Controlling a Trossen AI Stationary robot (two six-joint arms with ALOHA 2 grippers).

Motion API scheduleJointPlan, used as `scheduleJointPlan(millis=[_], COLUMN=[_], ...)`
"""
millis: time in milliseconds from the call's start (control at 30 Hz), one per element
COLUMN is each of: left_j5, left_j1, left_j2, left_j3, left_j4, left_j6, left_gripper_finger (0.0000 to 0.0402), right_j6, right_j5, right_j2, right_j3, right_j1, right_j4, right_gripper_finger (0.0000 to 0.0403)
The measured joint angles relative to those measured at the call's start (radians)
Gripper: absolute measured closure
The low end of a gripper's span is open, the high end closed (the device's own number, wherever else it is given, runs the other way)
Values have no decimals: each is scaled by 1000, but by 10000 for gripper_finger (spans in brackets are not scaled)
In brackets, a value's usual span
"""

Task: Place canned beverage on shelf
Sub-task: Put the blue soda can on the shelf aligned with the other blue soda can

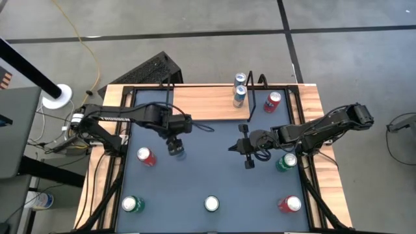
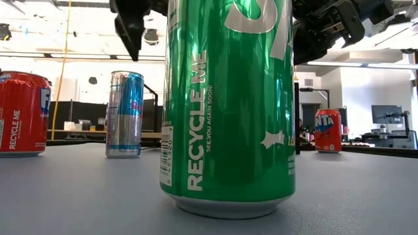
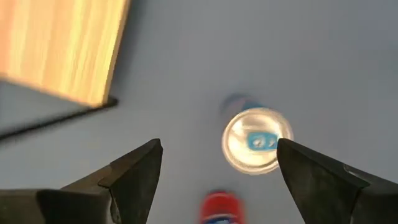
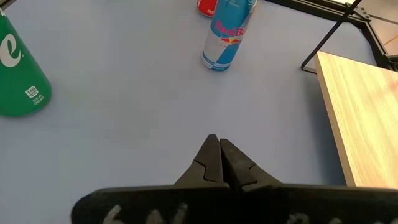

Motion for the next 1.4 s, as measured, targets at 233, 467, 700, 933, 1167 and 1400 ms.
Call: scheduleJointPlan(millis=[233, 467, 700, 933, 1167, 1400], left_j5=[62, 119, 93, 96, 104, 85], left_j1=[9, -1, -9, -55, -74, -72], left_j2=[21, 24, 22, 52, 136, 178], left_j3=[-1, -36, -36, -36, -36, -31], left_j4=[-103, 11, 8, 40, 41, 22], left_j6=[-392, -429, -466, -477, -469, -401], left_gripper_finger=[97, 97, 97, 97, 97, 97], right_j6=[2, 2, 3, 3, 3, 3], right_j5=[0, 0, 0, 0, 0, 0], right_j2=[0, 0, 0, 0, 0, 0], right_j3=[0, 0, 0, 0, 0, 0], right_j1=[0, 0, 0, 0, 0, 0], right_j4=[-1, -10, -33, -38, -40, -40], right_gripper_finger=[403, 403, 403, 403, 403, 403])
